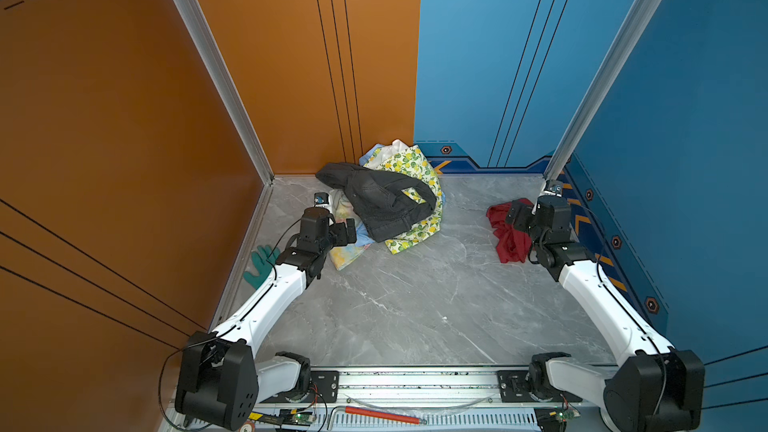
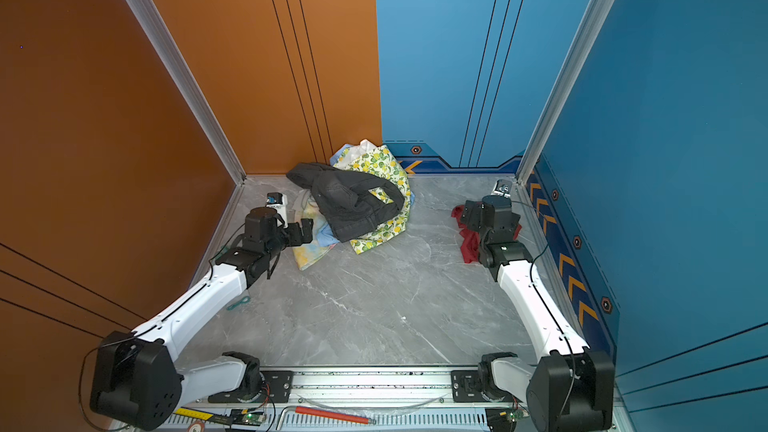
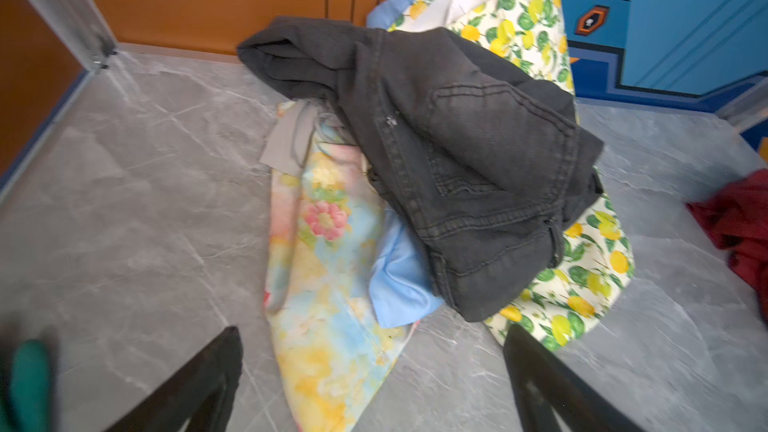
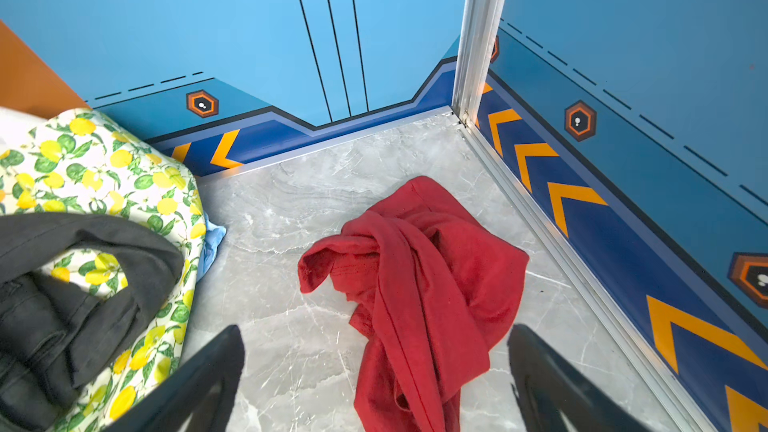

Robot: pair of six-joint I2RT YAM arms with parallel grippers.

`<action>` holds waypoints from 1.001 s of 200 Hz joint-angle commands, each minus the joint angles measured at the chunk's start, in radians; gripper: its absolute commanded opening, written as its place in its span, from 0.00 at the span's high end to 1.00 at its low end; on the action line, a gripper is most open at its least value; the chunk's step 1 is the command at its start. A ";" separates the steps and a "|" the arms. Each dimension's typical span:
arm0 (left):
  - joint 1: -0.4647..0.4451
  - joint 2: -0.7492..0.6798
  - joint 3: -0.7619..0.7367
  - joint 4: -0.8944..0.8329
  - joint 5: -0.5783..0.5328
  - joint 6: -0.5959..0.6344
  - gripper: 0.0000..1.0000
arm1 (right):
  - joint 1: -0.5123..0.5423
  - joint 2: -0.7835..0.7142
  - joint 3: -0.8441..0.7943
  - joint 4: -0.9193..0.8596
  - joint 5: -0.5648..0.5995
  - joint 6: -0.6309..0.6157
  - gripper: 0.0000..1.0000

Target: Pick out a specific cloth from the pile

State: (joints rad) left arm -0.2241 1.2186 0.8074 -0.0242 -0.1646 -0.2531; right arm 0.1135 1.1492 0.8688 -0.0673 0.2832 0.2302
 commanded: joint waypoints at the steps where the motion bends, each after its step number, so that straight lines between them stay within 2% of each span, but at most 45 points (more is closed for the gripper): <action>1: 0.023 -0.007 -0.049 0.046 -0.282 0.032 0.02 | 0.030 -0.079 -0.130 0.189 0.081 -0.087 0.00; 14: 0.047 0.000 -0.096 0.090 -0.356 0.049 0.02 | 0.035 -0.131 -0.232 0.274 0.093 -0.078 0.00; 41: 0.076 0.047 -0.197 0.244 -0.357 0.127 0.02 | 0.034 -0.169 -0.382 0.397 0.095 -0.066 0.00; 56: 0.069 0.097 -0.225 0.315 -0.373 0.186 0.02 | 0.034 -0.164 -0.426 0.432 0.097 -0.079 0.00; 83: 0.079 0.149 -0.278 0.443 -0.370 0.220 0.02 | 0.030 -0.159 -0.476 0.467 0.105 -0.113 0.00; 140: 0.142 0.198 -0.382 0.715 -0.245 0.211 0.02 | -0.019 -0.079 -0.550 0.621 0.069 -0.125 0.00; 170: 0.155 0.272 -0.458 0.944 -0.169 0.230 0.02 | -0.020 0.006 -0.580 0.754 0.061 -0.148 0.00; 200: 0.151 0.335 -0.457 0.989 -0.106 0.259 0.02 | -0.020 0.130 -0.584 0.895 0.071 -0.177 0.00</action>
State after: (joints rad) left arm -0.0731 1.5234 0.3588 0.8402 -0.3561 -0.0288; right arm 0.0978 1.2079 0.3008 0.6521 0.3454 0.0975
